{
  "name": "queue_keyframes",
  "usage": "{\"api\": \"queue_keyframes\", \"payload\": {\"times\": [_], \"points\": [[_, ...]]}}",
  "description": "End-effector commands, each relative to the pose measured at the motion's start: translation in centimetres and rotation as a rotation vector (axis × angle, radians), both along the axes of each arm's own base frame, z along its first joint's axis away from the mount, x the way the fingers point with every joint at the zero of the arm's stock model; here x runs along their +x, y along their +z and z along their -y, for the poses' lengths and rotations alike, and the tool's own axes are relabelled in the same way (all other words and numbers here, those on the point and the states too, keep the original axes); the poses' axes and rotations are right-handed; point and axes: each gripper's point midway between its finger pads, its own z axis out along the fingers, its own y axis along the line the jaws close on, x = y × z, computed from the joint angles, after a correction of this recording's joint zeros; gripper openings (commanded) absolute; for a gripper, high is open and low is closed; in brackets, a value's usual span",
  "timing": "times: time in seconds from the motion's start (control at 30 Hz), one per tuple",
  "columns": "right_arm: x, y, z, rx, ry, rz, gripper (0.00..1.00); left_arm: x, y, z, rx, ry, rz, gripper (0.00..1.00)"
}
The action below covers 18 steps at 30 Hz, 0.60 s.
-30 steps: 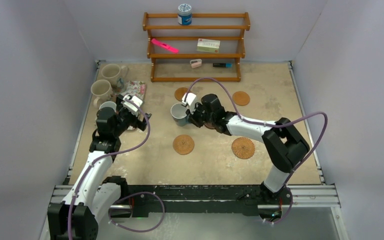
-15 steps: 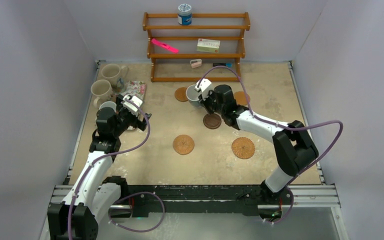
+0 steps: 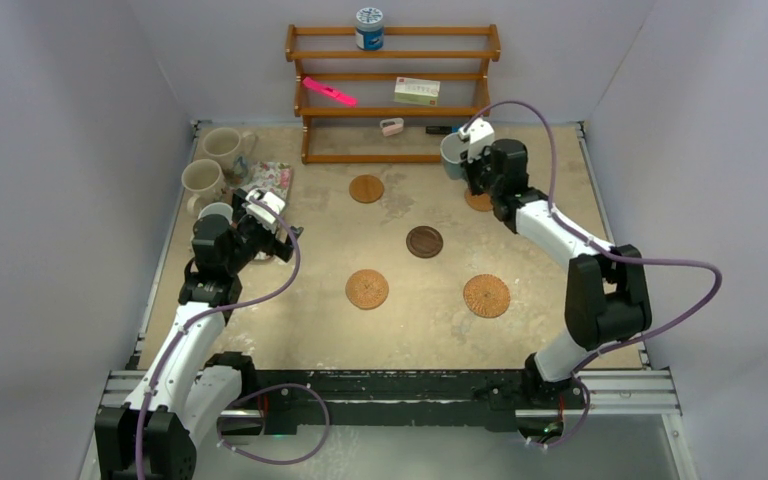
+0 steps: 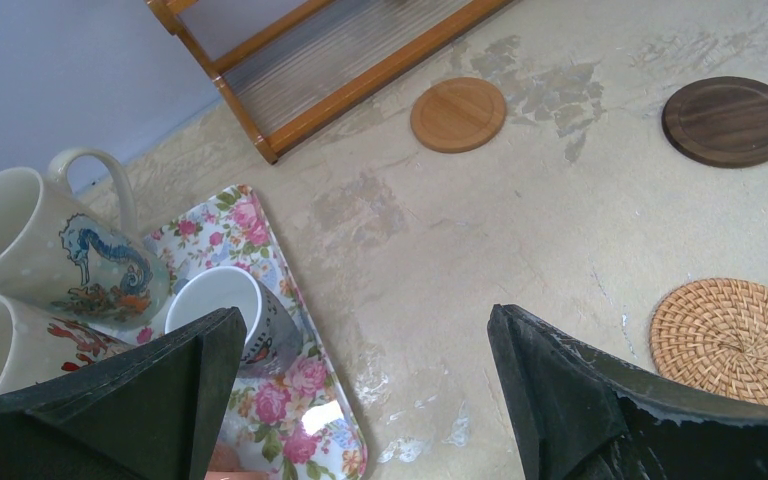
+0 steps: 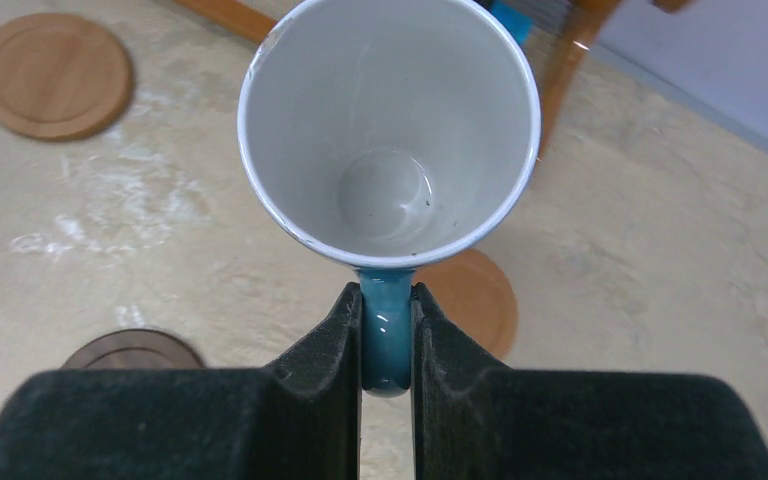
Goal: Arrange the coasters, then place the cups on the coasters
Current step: Place the cup on the coaster.
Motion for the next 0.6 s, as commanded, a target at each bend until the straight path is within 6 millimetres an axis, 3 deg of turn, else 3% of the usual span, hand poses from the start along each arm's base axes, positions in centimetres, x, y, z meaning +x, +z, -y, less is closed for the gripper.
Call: {"api": "queue_keyframes", "payload": {"times": [0.0, 0.13, 0.3, 0.57], "points": [[2.1, 6.4, 3.0, 0.107, -0.068, 0.159, 0.0, 0.2, 0.8, 0.0, -0.004, -0.01, 0.046, 0.99], [2.9, 5.4, 5.7, 0.132, -0.127, 0.157, 0.0, 0.1, 0.8, 0.1, -0.005, -0.012, 0.044, 0.99], [3.3, 4.0, 7.5, 0.19, -0.165, 0.128, 0.0, 0.1, 0.8, 0.1, -0.005, -0.013, 0.044, 0.99], [2.7, 1.7, 7.6, 0.208, -0.156, 0.059, 0.0, 0.1, 0.6, 0.1, -0.004, -0.016, 0.04, 1.0]]}}
